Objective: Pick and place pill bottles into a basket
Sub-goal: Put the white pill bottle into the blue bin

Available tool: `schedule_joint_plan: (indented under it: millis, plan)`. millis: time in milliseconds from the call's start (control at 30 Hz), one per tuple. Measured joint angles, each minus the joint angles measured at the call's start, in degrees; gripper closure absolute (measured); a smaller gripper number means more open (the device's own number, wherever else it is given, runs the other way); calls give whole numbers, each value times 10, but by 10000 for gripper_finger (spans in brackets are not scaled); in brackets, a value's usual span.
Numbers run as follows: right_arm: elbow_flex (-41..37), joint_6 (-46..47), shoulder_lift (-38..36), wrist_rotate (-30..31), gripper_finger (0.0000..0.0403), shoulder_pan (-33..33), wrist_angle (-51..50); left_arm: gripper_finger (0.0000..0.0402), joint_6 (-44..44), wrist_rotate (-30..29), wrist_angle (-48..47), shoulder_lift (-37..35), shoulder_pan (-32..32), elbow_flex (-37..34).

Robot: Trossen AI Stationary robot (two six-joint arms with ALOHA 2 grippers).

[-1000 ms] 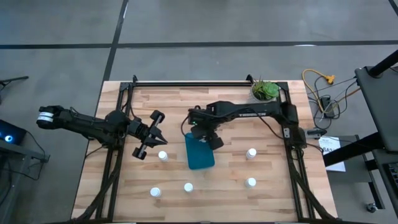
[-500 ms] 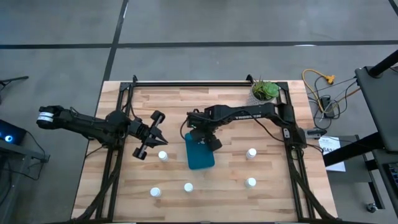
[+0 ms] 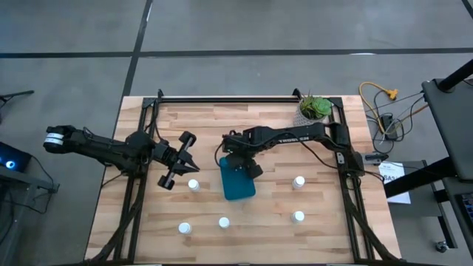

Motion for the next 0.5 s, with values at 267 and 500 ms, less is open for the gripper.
schedule_joint_plan:
  millis: [267,500]
  plan:
    - [-4,4,0,-18,246,0,2,402,0,0,0,0,0,0]
    - [-18,4,0,-18,245,0,2,402,0,0,0,0,0,0]
